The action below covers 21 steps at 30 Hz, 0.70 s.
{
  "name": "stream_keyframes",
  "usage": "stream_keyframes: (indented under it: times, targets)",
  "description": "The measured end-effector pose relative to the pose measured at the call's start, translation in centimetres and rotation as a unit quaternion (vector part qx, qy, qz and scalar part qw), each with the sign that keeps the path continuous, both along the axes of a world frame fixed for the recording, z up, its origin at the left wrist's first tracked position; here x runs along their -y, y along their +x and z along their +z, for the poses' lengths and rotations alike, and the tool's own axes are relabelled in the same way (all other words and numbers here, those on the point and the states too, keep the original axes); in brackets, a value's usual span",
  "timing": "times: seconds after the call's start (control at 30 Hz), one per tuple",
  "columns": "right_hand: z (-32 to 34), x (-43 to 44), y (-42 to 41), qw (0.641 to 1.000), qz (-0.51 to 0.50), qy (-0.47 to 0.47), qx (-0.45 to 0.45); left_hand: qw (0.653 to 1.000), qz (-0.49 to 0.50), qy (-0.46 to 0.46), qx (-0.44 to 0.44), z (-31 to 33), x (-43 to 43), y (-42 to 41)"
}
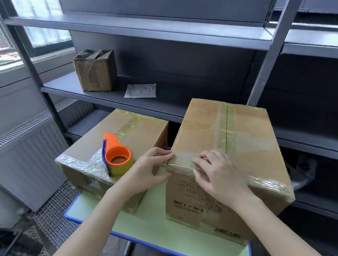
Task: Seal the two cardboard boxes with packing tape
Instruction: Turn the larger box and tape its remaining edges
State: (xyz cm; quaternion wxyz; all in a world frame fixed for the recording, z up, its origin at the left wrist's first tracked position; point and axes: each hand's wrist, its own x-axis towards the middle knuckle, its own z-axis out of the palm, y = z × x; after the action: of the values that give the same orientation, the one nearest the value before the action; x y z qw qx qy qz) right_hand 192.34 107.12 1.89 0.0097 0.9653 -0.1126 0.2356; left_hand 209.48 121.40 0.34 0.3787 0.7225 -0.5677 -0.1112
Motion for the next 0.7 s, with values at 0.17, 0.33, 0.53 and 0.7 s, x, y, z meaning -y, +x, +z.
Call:
stream_keyframes:
  times: [0.17, 0.33, 0.53, 0.7]
  targets:
    - [0.3, -1.4, 3.5, 0.999, 0.032, -0.017, -0.025, 0.999, 0.020, -0.041, 0.006, -0.1, 0.4, 0.3]
    - [0.4, -1.8, 5.2, 0.999, 0.034, -0.024, -0.021, 0.996, 0.025, -0.078, -0.037, -0.7, 0.5, 1.5]
    - [0.0, -1.9, 5.7, 0.999, 0.031, 0.017, -0.024, 0.991, -0.013, -0.109, -0.076, -1.8, 0.6, 2.3]
    - [0.3, -3.2, 7.5, 0.999, 0.012, -0.009, -0.037, 0.987, 0.010, -0.095, -0.133, -2.6, -0.4, 4.3]
